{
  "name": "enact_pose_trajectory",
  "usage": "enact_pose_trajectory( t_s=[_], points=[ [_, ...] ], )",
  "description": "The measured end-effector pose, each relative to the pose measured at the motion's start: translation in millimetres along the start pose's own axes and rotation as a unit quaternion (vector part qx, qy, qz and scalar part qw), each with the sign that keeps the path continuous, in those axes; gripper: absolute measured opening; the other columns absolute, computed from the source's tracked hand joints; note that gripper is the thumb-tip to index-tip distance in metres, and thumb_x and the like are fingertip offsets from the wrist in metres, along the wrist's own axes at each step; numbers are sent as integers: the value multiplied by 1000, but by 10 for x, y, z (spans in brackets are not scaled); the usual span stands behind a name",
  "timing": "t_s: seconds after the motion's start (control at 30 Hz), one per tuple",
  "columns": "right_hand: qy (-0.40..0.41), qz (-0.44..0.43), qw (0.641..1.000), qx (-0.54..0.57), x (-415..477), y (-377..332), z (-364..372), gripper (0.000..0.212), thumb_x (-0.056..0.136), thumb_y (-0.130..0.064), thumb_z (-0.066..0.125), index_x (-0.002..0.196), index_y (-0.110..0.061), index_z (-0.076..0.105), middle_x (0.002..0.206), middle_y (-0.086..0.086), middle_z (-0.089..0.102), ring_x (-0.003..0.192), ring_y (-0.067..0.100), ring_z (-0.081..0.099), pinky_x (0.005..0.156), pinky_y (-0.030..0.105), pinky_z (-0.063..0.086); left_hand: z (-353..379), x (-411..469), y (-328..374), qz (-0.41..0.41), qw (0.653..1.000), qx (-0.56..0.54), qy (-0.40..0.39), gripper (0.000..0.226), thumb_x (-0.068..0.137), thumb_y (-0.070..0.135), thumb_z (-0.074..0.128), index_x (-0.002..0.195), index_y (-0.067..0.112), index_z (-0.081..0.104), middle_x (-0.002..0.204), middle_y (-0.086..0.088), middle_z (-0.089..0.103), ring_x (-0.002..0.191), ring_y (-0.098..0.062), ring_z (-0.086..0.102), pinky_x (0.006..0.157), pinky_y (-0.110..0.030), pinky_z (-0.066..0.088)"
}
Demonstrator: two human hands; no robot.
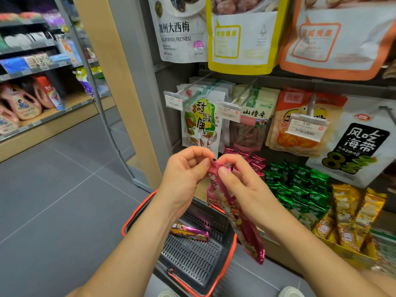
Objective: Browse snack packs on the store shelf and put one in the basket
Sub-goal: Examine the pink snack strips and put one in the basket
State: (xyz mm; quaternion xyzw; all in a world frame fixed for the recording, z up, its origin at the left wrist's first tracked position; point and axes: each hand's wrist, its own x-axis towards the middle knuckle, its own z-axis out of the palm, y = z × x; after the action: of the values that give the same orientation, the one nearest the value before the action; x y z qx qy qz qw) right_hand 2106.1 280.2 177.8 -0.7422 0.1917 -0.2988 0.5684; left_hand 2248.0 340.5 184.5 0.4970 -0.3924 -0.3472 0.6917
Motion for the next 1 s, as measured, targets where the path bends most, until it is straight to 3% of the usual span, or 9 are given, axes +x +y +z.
enact_pose_trajectory(
  t_s=[0.17, 0.27, 0.4, 0.5, 0.6, 0.7, 0.77, 0.87, 1.0],
  points=[
    [-33, 110, 984, 134, 15, -23, -35, 34, 79, -40, 71, 103, -19, 62, 90, 7, 75, 84, 20, 71, 76, 28, 56, -160, -7, 119, -44, 986, -54, -151, 21, 84, 3, 62, 100, 9, 75, 84, -4, 71, 78, -13, 65, 72, -22, 52],
    [-104, 130, 972, 163, -10, -44, -87, 26, 72, -39, 78, 92, -24, 72, 88, 4, 73, 81, 19, 69, 75, 27, 54, -239, -20, 198, -32, 977, -2, -210, 23, 75, 26, 79, 91, 9, 76, 83, -4, 70, 80, -17, 64, 74, -24, 51],
    [-156, 144, 955, 207, -13, -65, -120, 23, 73, -38, 75, 90, -23, 72, 85, 3, 68, 78, 17, 66, 73, 26, 53, -210, -43, 193, -22, 986, 35, -161, 30, 66, 42, 84, 77, 16, 76, 76, -1, 66, 73, -16, 59, 69, -23, 48],
    [-99, 132, 970, 180, 28, -69, -117, 18, 71, -35, 76, 83, -22, 71, 83, 5, 67, 78, 19, 64, 78, 34, 50, -158, -41, 141, -11, 989, 43, -143, 5, 78, 22, 75, 80, 17, 74, 79, 0, 67, 76, -15, 59, 72, -24, 48],
    [-30, 114, 985, 123, 55, -62, -112, 12, 72, -33, 72, 76, -22, 70, 78, 6, 68, 75, 18, 64, 76, 35, 49, -161, -35, 143, 1, 983, 78, -167, 8, 83, 17, 68, 90, 15, 73, 93, -5, 65, 91, -24, 58, 84, -33, 48],
    [-7, 97, 994, 52, 62, -24, -108, 18, 81, -28, 74, 78, -11, 69, 79, 11, 65, 74, 13, 60, 74, 31, 45, -172, -53, 201, 1, 974, 102, -201, 15, 80, 17, 73, 94, 13, 76, 103, -2, 63, 99, -17, 61, 84, -26, 50],
    [-20, 101, 995, 17, 61, -5, -105, 18, 85, -30, 70, 78, -13, 71, 80, 12, 65, 75, 12, 58, 75, 32, 43, -164, -56, 219, 6, 974, 134, -184, 15, 75, 13, 80, 90, 14, 79, 95, 1, 67, 90, -13, 64, 78, -22, 51],
    [-25, 103, 994, -19, 62, 19, -94, 26, 82, -48, 65, 73, -24, 72, 71, -9, 65, 68, 0, 57, 69, 20, 41, -155, -55, 235, 16, 977, 162, -140, 17, 67, 16, 80, 84, 18, 80, 80, 4, 72, 77, -8, 67, 68, -15, 51],
    [-21, 69, 996, -50, 70, 37, -47, 35, 83, -54, 58, 88, -22, 72, 76, -12, 69, 68, -5, 58, 66, 13, 40, -167, -53, 256, 21, 979, 177, -96, 16, 62, 19, 78, 77, 18, 79, 68, 9, 69, 69, 0, 64, 63, -11, 47]
  ],
)
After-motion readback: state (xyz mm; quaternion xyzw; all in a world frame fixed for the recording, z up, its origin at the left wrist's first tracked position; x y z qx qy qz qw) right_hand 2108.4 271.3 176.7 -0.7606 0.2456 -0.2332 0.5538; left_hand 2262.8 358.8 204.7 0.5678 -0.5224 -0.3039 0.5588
